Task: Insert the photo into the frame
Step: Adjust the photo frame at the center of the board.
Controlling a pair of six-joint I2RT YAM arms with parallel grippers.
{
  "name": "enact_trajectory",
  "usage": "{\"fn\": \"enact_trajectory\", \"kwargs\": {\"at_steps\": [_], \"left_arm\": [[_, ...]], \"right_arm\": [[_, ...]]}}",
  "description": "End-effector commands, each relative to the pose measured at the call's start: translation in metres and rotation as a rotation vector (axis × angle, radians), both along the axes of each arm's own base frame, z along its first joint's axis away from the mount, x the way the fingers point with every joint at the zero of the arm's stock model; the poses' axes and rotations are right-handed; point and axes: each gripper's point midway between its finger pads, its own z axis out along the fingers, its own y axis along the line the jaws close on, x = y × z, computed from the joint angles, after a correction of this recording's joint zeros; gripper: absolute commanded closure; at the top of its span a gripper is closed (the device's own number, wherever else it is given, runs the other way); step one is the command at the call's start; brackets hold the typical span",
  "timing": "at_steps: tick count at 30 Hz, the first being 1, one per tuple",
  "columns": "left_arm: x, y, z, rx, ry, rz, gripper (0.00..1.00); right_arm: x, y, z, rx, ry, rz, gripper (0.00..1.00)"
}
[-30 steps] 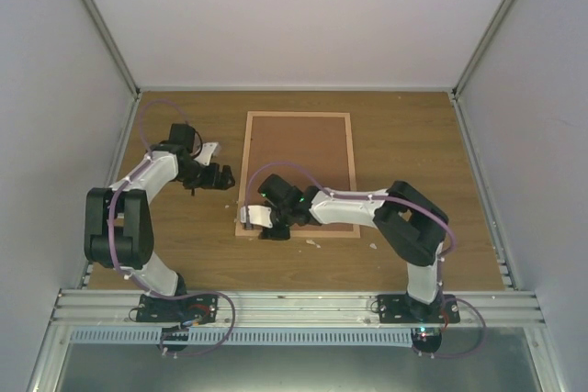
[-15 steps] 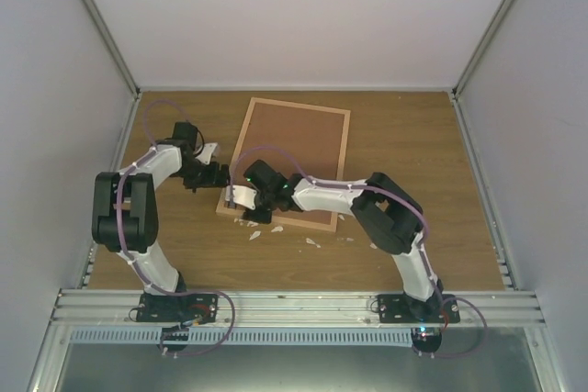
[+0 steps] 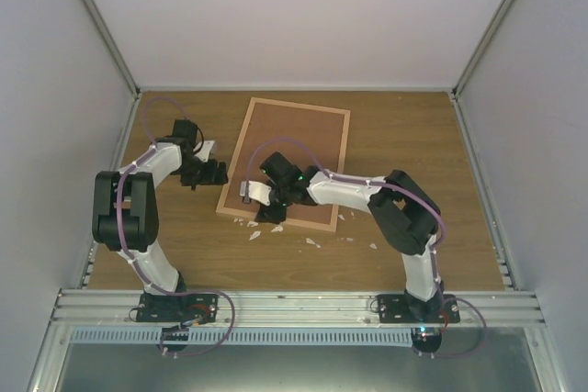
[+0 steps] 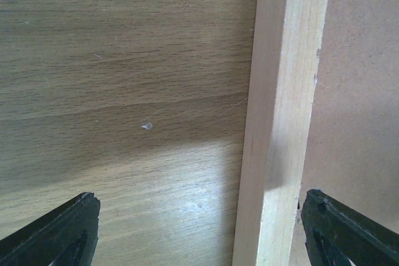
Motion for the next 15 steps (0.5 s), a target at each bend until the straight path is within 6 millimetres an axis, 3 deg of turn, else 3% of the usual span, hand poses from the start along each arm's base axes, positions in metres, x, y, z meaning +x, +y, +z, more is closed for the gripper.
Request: {"fn": "enact_trajectory", "kwargs": {"at_steps": [1,4,8,11,15], "left_arm": [[0.008,0.004,0.002,0.027,-0.024,0.011,0.11],[0.007,0.005,0.001,0.031,-0.021,0.011,0.12],[0.009,0.004,0.003,0.027,-0.030,0.010,0.12],[0.008,0.001,0.001,0.012,-0.026,0.005,0.12],[0.007,-0.005,-0.002,0.002,-0.024,-0.008,0.13]], "right_arm": [[0.010,0.034,0.037,0.115,0.053,0.028,0.46],[0.036,0.046,0.045,0.146,0.072,-0.048,0.56],[0.076,0.037,0.030,0.105,0.008,-0.157,0.62],[0.088,0.029,0.006,0.054,0.000,-0.184,0.65],[0.085,0.024,-0.017,0.031,0.025,-0.184,0.67]]}}
